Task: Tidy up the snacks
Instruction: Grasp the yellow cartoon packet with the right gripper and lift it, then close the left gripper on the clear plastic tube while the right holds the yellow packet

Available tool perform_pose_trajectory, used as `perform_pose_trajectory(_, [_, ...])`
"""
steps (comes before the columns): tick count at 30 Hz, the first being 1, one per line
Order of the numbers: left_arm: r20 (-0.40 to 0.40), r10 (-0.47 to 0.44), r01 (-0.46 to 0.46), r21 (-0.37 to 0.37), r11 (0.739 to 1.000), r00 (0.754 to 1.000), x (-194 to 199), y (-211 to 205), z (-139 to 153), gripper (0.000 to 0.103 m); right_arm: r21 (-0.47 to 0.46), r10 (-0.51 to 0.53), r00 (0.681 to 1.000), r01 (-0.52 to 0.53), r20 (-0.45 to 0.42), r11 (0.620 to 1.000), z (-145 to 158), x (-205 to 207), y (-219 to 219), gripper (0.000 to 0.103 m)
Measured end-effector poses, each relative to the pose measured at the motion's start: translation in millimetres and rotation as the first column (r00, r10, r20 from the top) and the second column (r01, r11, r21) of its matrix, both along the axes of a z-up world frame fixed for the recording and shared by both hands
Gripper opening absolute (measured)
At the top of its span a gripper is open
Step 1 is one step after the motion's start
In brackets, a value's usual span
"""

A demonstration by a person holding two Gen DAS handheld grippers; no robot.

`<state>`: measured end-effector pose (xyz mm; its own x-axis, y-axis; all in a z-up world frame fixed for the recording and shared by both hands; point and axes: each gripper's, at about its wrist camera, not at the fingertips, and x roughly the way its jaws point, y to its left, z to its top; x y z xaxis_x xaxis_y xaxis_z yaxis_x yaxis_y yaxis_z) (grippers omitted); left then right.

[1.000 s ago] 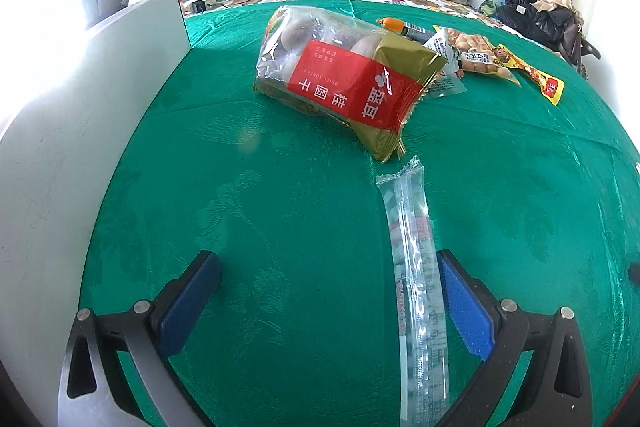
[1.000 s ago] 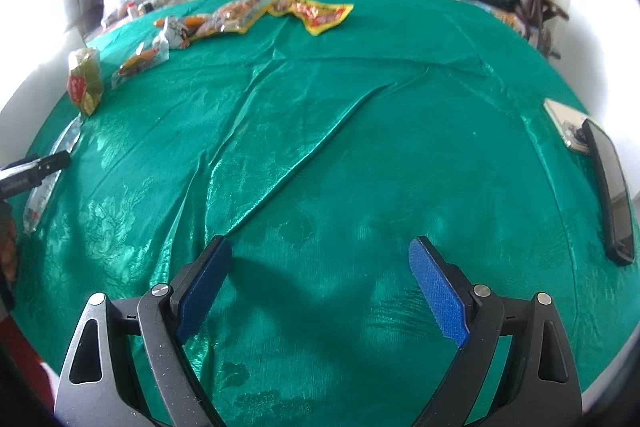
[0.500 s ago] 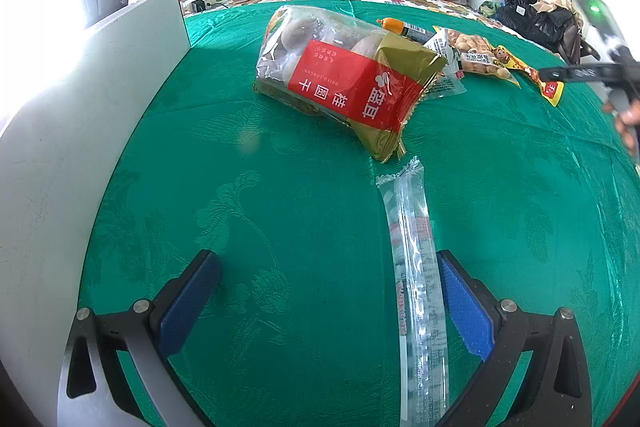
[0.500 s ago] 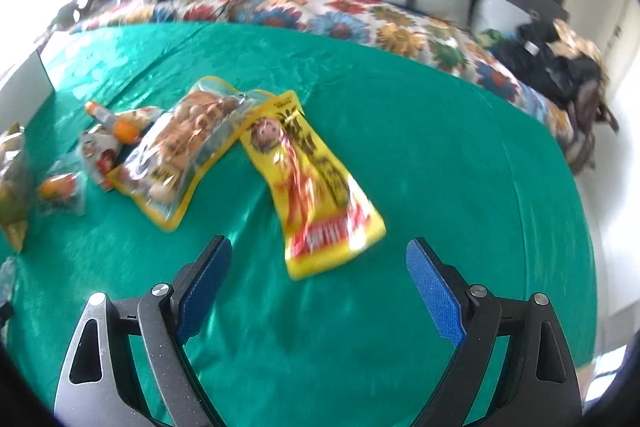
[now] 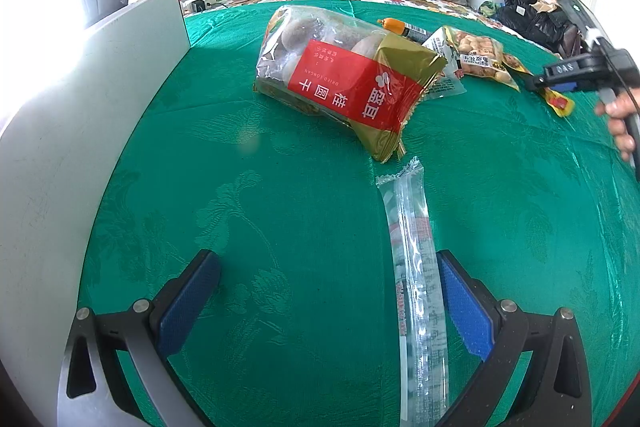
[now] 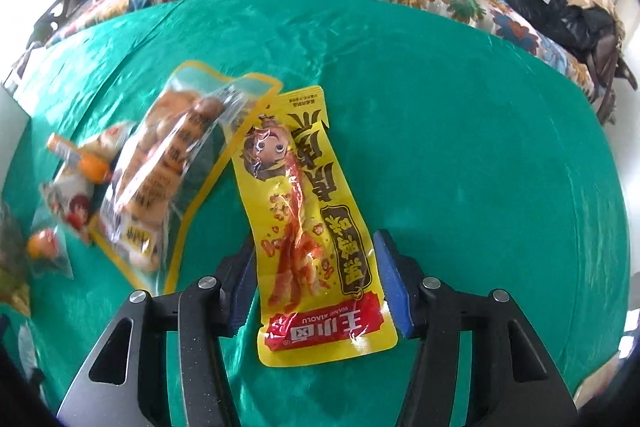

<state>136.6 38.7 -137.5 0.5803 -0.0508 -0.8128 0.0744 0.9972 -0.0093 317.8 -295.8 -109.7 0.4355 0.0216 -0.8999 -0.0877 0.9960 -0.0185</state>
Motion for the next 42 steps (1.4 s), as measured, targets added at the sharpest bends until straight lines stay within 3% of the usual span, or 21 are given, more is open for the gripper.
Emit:
perform_pose_trajectory(5, [0.0,0.0,0.0,0.0,1.0,1.0,0.2,0.0,-0.2,0.103,0.021,-0.064,0.998,0.064,0.02,0.998,-2.2,-52.5,-1.8,0.057])
perform_pose_trajectory(12, [0.0,-0.001,0.001,0.0,1.0,1.0,0.4,0.1,-0.5,0.103,0.029,-0.117,0.985,0.114,0.123,0.993,-6.6,-164.4,7.7,0.059])
perform_pose_trajectory(18, [0.001,-0.001,0.001,0.0,1.0,1.0,0.6,0.3,-0.4,0.103,0.032,-0.087,0.977,0.082,0.195,0.996,-9.4,-248.4,39.6,0.06])
perform_pose_trajectory(23, [0.001,-0.001,0.001,-0.001,1.0,1.0,0.8,0.5,-0.4,0.103,0.025,-0.033,0.983,0.029,0.182,0.999,-11.0,-245.8,37.5,0.064])
perform_pose_trajectory(25, [0.001,-0.001,0.001,-0.001,1.0,1.0,0.8,0.5,-0.5,0.103,0.035,-0.064,0.98,0.058,0.189,0.998,-14.2,-242.6,30.6,0.082])
perform_pose_trajectory(27, [0.001,-0.002,0.002,-0.001,1.0,1.0,0.8,0.5,-0.6,0.103,0.033,-0.061,0.975,0.055,0.214,0.998,-16.1,-244.3,29.4,0.085])
perform_pose_trajectory(42, [0.003,-0.003,0.003,-0.002,1.0,1.0,0.9,0.9,-1.1,0.103,0.037,-0.053,0.976,0.046,0.21,0.998,-19.4,-254.6,34.7,0.091])
